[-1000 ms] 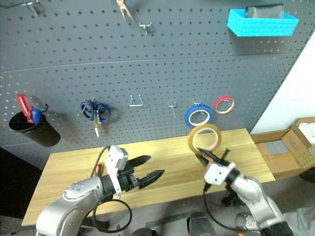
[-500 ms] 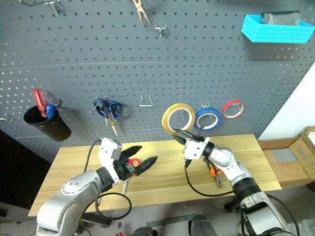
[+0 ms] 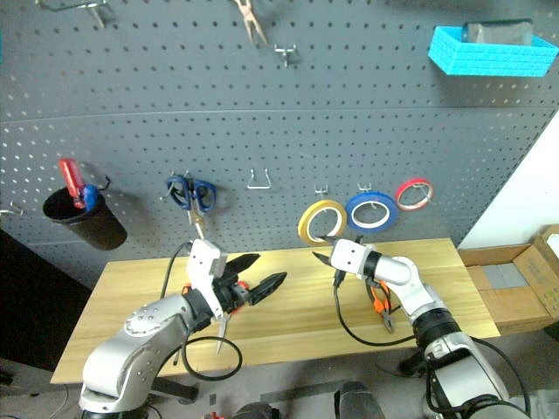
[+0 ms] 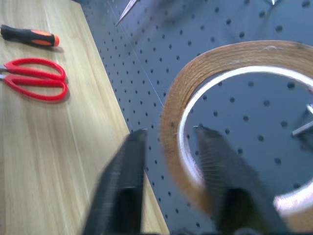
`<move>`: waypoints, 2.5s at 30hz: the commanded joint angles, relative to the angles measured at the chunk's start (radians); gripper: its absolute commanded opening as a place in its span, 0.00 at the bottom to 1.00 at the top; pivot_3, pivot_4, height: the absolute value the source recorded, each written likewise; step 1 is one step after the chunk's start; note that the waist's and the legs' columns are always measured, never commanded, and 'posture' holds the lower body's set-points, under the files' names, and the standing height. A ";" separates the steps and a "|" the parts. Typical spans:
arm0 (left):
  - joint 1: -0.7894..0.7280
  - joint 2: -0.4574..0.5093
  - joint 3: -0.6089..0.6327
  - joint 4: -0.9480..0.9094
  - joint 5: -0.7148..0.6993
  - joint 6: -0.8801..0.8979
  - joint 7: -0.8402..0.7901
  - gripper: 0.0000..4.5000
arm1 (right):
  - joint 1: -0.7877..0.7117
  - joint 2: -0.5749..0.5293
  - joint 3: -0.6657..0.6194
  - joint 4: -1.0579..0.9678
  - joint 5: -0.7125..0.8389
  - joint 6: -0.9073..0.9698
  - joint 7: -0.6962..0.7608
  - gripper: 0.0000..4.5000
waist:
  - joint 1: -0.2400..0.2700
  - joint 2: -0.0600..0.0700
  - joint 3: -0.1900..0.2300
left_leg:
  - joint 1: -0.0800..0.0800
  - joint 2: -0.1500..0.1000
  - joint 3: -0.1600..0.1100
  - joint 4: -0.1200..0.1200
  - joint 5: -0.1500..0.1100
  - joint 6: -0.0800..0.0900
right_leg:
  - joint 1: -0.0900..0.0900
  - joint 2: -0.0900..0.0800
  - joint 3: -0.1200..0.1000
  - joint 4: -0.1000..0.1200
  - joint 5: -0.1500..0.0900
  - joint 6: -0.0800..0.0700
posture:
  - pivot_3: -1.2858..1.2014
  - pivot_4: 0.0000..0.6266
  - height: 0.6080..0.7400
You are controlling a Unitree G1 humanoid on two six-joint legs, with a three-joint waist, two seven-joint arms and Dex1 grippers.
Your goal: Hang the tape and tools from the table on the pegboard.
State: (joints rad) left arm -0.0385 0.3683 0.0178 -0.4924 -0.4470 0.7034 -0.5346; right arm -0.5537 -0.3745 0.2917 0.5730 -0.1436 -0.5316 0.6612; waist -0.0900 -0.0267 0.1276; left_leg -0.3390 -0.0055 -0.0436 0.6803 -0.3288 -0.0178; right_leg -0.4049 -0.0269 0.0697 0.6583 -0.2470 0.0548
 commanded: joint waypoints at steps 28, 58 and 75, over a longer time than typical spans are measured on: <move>-0.030 0.207 -0.318 0.283 0.333 -0.443 -0.259 1.00 | 0.082 0.124 -0.261 -0.427 0.096 1.494 -0.316 0.99 | -0.012 0.014 0.032 | -0.004 0.001 -0.003 -0.002 0.000 0.004 | -0.004 0.002 -0.002 -0.001 -0.001 -0.002 | 0.46 0.31 1.00; 0.010 0.219 -0.293 0.184 0.306 -0.336 -0.320 1.00 | -0.136 0.104 -0.249 0.101 0.133 1.366 -0.288 0.60 | -0.019 0.011 0.096 | -0.022 -0.001 -0.006 -0.001 -0.001 0.006 | -0.018 -0.009 -0.008 -0.002 -0.001 -0.002 | 0.49 0.42 1.00; 0.046 0.164 -0.223 0.084 0.228 -0.268 -0.281 1.00 | 0.021 0.015 -0.116 -0.542 0.221 1.292 0.014 0.57 | -0.022 0.013 0.093 | -0.027 -0.001 -0.006 -0.001 -0.001 0.005 | -0.023 -0.009 -0.008 -0.002 -0.001 -0.002 | 0.48 0.24 1.00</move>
State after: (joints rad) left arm -0.0155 0.5413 -0.2299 -0.3341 -0.1883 0.4284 -0.8329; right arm -0.5233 -0.3536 0.1811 0.1827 0.0377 0.7858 0.6499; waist -0.1116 -0.0135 0.2202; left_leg -0.3658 -0.0065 -0.0494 0.6792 -0.3296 -0.0134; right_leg -0.4283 -0.0364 0.0615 0.6569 -0.2480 0.0532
